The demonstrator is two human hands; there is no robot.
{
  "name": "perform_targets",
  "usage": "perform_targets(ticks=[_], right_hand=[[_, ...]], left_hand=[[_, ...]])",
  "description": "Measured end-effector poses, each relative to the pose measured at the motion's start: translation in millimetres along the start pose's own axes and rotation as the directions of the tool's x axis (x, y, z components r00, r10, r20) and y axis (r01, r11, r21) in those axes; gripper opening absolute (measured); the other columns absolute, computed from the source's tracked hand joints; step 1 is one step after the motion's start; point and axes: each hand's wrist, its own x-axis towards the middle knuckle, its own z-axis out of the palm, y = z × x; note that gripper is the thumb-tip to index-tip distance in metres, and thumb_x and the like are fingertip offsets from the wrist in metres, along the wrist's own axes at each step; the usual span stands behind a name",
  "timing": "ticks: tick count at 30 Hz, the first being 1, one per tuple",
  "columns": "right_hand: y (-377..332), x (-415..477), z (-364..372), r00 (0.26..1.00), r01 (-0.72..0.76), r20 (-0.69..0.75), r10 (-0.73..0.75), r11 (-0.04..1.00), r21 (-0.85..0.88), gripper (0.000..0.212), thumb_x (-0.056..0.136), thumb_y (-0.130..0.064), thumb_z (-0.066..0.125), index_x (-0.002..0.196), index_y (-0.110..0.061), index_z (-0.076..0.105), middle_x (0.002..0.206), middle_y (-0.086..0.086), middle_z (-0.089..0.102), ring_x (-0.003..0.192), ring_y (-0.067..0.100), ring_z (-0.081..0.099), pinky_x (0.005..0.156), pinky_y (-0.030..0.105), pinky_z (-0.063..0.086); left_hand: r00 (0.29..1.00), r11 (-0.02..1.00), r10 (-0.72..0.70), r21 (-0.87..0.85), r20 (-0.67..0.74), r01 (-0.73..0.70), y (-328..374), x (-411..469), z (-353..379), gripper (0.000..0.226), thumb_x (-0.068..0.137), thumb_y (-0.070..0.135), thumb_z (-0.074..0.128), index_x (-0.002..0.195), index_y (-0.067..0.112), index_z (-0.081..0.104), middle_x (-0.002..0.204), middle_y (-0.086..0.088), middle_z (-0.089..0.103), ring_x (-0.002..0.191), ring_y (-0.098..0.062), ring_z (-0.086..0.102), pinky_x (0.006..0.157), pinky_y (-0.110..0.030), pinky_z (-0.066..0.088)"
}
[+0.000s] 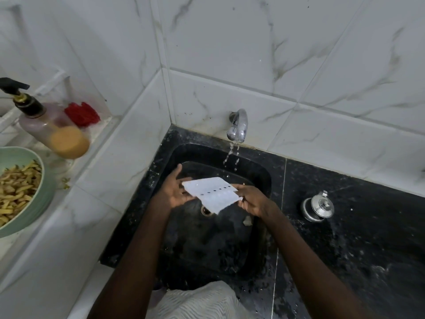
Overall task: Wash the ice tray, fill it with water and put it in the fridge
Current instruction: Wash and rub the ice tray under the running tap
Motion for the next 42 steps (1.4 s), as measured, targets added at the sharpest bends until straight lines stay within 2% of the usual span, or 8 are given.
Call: perform_targets(ticks=[2, 6, 12, 16, 23, 29, 38, 42], right_hand=[[-7.3, -5.2, 3.1, 0.998, 0.067, 0.030, -0.063, 0.984, -0.163, 0.031, 0.098, 0.011, 0.056, 0.123, -0.001, 0.070, 0.121, 0.019, 0.075, 0.107, 0.029, 0.074, 0.085, 0.034, 0.064], [-19.0, 3.4, 17.1, 0.958, 0.200, -0.065, -0.278, 0.817, -0.541, 0.031, 0.093, -0.001, 0.070, 0.124, -0.003, 0.073, 0.117, 0.015, 0.076, 0.108, 0.031, 0.073, 0.100, 0.045, 0.058], [-23.3, 2.0, 34.4, 0.731, 0.275, 0.039, -0.681, 0.243, -0.930, 0.038, 0.102, -0.019, 0.061, 0.139, -0.013, 0.064, 0.150, 0.008, 0.049, 0.137, 0.022, 0.046, 0.115, 0.029, 0.034], [-16.3, -1.4, 31.2, 0.688, 0.263, 0.231, -0.688, -0.059, -0.963, 0.040, 0.107, -0.034, 0.049, 0.141, -0.018, 0.062, 0.163, 0.010, 0.036, 0.147, 0.031, 0.032, 0.119, 0.051, 0.036], [-32.1, 2.1, 34.2, 0.763, 0.188, 0.148, -0.629, -0.003, -0.982, 0.048, 0.109, -0.054, 0.034, 0.145, -0.032, 0.058, 0.172, 0.005, 0.016, 0.155, 0.034, 0.015, 0.120, 0.062, 0.023], [-45.3, -1.1, 24.4, 0.672, 0.147, 0.149, -0.725, -0.067, -0.987, 0.042, 0.109, -0.048, 0.033, 0.130, -0.031, 0.066, 0.170, 0.006, 0.020, 0.154, 0.033, 0.021, 0.118, 0.062, 0.028], [-56.3, -4.4, 24.0, 0.671, 0.165, 0.107, -0.734, 0.008, -0.986, 0.039, 0.108, -0.049, 0.038, 0.127, -0.033, 0.068, 0.168, 0.006, 0.021, 0.149, 0.035, 0.028, 0.115, 0.064, 0.033], [-55.7, -2.4, 29.6, 0.733, 0.232, 0.187, -0.654, -0.018, -0.973, 0.045, 0.107, -0.057, 0.040, 0.137, -0.036, 0.065, 0.170, 0.006, 0.017, 0.152, 0.036, 0.023, 0.119, 0.063, 0.027]], left_hand=[[0.984, 0.981, -0.122, 0.170, 0.132, 0.099, -8.1, -1.0, 2.0, 0.089, 0.082, 0.065, 0.076, 0.139, -0.001, 0.058, 0.138, -0.026, 0.064, 0.126, -0.043, 0.063, 0.101, -0.057, 0.054], [0.940, 0.908, -0.187, 0.416, 0.285, 0.054, -24.3, -6.3, 22.4, 0.059, 0.096, 0.045, 0.071, 0.139, 0.006, 0.063, 0.136, -0.020, 0.067, 0.127, -0.038, 0.064, 0.104, -0.054, 0.054], [0.985, 0.945, 0.031, 0.317, 0.167, -0.083, -35.5, 7.1, 34.6, 0.045, 0.099, 0.012, 0.065, 0.142, 0.002, 0.058, 0.129, -0.023, 0.070, 0.121, -0.042, 0.066, 0.105, -0.064, 0.049], [0.972, 0.967, 0.137, 0.186, 0.190, -0.173, -38.6, 10.6, 44.6, 0.039, 0.104, 0.013, 0.059, 0.141, 0.004, 0.057, 0.132, -0.024, 0.068, 0.124, -0.044, 0.065, 0.097, -0.062, 0.054], [0.942, 0.967, 0.164, 0.141, 0.292, -0.213, -46.3, 5.2, 67.5, 0.043, 0.103, 0.014, 0.061, 0.145, 0.010, 0.053, 0.135, -0.019, 0.068, 0.120, -0.037, 0.068, 0.084, -0.057, 0.060], [0.927, 0.964, 0.188, 0.121, 0.326, -0.238, -50.4, 4.0, 77.1, 0.047, 0.102, 0.008, 0.060, 0.148, 0.006, 0.050, 0.139, -0.021, 0.064, 0.120, -0.037, 0.068, 0.079, -0.055, 0.062], [0.915, 0.957, 0.245, 0.068, 0.322, -0.280, -54.8, 4.3, 91.3, 0.040, 0.103, 0.008, 0.060, 0.142, 0.013, 0.054, 0.136, -0.018, 0.067, 0.119, -0.035, 0.069, 0.079, -0.055, 0.062], [0.909, 0.950, 0.272, 0.065, 0.315, -0.307, -49.0, 5.4, 91.5, 0.042, 0.103, 0.009, 0.061, 0.144, 0.015, 0.054, 0.136, -0.017, 0.067, 0.119, -0.034, 0.070, 0.078, -0.055, 0.062]])
